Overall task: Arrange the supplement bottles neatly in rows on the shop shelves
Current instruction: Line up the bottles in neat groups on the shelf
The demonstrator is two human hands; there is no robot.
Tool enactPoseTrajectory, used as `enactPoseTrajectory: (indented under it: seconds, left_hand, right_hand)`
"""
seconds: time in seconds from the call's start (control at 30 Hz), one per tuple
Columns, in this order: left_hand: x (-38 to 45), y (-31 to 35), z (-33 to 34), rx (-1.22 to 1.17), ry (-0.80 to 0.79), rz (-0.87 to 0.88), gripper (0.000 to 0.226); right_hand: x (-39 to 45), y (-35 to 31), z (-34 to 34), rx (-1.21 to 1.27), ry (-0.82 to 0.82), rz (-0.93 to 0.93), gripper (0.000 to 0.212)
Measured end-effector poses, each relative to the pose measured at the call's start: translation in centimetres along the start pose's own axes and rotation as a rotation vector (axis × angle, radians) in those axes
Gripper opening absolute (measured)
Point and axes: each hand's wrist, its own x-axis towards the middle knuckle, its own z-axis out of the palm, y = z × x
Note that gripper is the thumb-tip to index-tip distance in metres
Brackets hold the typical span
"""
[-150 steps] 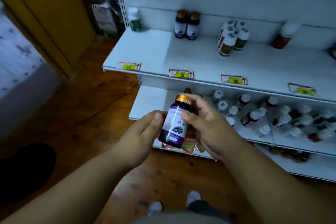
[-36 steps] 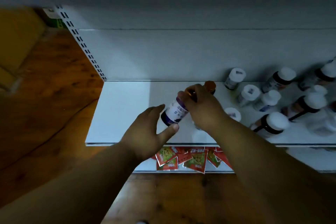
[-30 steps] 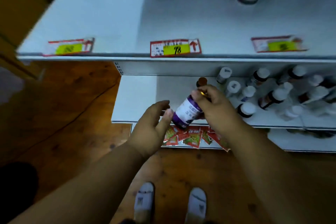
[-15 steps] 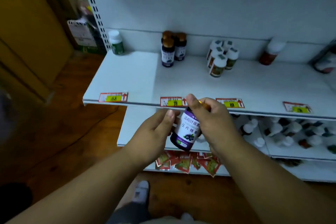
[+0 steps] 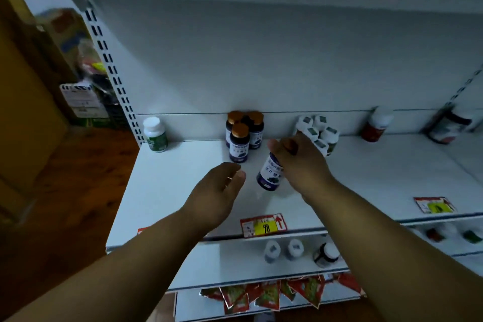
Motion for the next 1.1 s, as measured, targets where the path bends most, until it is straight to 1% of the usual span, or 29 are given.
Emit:
enactPoseTrajectory:
  seconds: [0.07,0.1,0.17,0.2,0.27,0.33,0.4,0.43,0.53,0.67,0.83,0.93,0.97,1.03,1.1]
  left_hand:
    - [1.9,-1.0,0.5,0.047,0.072,-0.023,0.044]
    - [2.9,-1.7,0.7,0.090,0.124,-0.032,0.045]
    - [4.7,-3.0,1.1,0.202,0.193,-0.049,0.056]
    - [5.6,-3.5,1.2,0.249,0.189,-0.068,0.064]
    - [7.3,-3.9,1.3,0.311,0.130,-0.131,0.081]
    - [8.8,-3.9,1.2,0.370,0.074,-0.159,0.089]
    - [9.8,-3.8,1.4,0.416,0.035,-0.142,0.090]
    - [10.2,-3.7,1.4,0.427,0.018,-0.134,0.089]
    - [11.3,-3.7,1.9,0.434,0.014,-0.115,0.079]
    - [11.8,-3.5,2.3,0.444,0.034,-0.143,0.073]
    - [11.6,-4.0,2.2,0.444,0.018,-0.133,0.073]
    - [10.6,-4.0,1.8,0.429,0.004,-0.120,0.074]
    - [9.9,-4.1,1.7,0.432,0.002,-0.108,0.075]
    - [8.3,-4.4,1.6,0.410,0.011,-0.073,0.075]
    - [6.4,-4.6,1.5,0.380,0.025,-0.048,0.076]
  right_hand:
    - [2.4,0.5,0.8,-0.119,-0.022,-0.024,0.041]
    - [3.5,0.8,1.2,-0.164,-0.041,-0.036,0.040]
    - [5.4,1.4,2.2,-0.225,-0.095,-0.088,0.040]
    - [6.0,1.8,2.8,-0.251,-0.117,-0.127,0.039]
    - [6.5,2.6,3.7,-0.258,-0.115,-0.217,0.037]
    - [6.4,3.9,4.1,-0.187,-0.090,-0.256,0.042]
    - [6.2,5.3,4.2,-0.200,-0.093,-0.240,0.055]
    - [6.3,6.0,4.3,-0.222,-0.111,-0.240,0.055]
    - [7.6,6.7,4.5,-0.211,-0.174,-0.283,0.039]
    - [8.3,6.7,5.1,-0.246,-0.137,-0.323,0.038]
    - [7.4,6.3,5.3,-0.228,-0.131,-0.278,0.049]
    - [5.6,5.8,4.9,-0.227,-0.124,-0.157,0.066]
    - [4.5,5.7,4.8,-0.215,-0.125,-0.114,0.068]
    - [2.1,5.5,4.4,-0.198,-0.100,-0.080,0.066]
    - [-0.8,5.5,4.0,-0.176,-0.052,-0.081,0.060]
